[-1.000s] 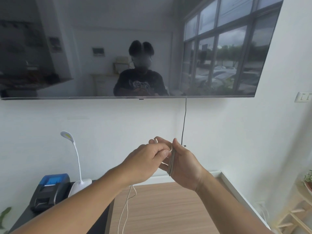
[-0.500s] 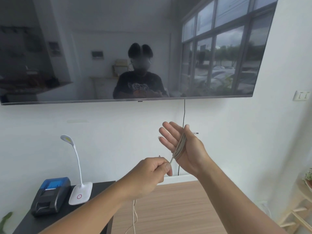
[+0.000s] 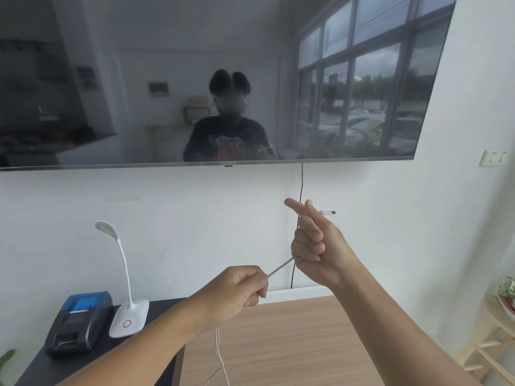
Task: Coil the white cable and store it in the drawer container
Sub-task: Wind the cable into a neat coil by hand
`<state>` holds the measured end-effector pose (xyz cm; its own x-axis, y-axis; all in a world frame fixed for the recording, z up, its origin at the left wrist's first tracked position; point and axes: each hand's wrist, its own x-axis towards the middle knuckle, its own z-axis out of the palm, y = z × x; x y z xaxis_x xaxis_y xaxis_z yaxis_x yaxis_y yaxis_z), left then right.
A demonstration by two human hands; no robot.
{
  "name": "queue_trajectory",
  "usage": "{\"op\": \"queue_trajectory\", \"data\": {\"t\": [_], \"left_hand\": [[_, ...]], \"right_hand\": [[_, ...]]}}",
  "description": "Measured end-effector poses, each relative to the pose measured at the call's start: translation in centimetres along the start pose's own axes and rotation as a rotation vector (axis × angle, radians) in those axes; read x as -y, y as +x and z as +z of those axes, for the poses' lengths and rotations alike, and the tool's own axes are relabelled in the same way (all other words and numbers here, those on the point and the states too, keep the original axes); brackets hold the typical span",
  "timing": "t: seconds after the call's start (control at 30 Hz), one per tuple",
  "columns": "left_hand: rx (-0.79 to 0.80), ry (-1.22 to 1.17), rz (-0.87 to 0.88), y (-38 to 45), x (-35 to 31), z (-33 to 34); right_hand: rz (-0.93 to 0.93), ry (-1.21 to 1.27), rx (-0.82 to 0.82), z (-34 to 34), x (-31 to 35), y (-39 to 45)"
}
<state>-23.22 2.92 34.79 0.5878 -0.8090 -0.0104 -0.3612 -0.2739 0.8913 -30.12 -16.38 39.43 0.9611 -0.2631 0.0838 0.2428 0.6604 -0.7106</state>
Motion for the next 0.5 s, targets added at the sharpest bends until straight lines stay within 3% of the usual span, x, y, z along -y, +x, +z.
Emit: {"op": "queue_trajectory", "data": {"t": [0.1,0.2,0.33,0.5], "left_hand": [[-0.037,-0.038,-0.046,0.1,0.2,-0.6],[-0.058,-0.065,-0.060,0.4,0.3,-1.6],[-0.034,-0.014,-0.062,0.8,0.3,-2.4],[-0.075,-0.116,-0.049,1.9,-0.7,-3.9]], "right_hand": [[0.028,0.076,0.122,-0.2,0.6,-0.3],[0.082,0.071,0.077,-0.2,0.6,-0.4],[0.146,-0.122,0.021,-0.4,0.0,-1.1],[0.379,-0.466,0.227,-0.7,-3.2,-2.0]]}}
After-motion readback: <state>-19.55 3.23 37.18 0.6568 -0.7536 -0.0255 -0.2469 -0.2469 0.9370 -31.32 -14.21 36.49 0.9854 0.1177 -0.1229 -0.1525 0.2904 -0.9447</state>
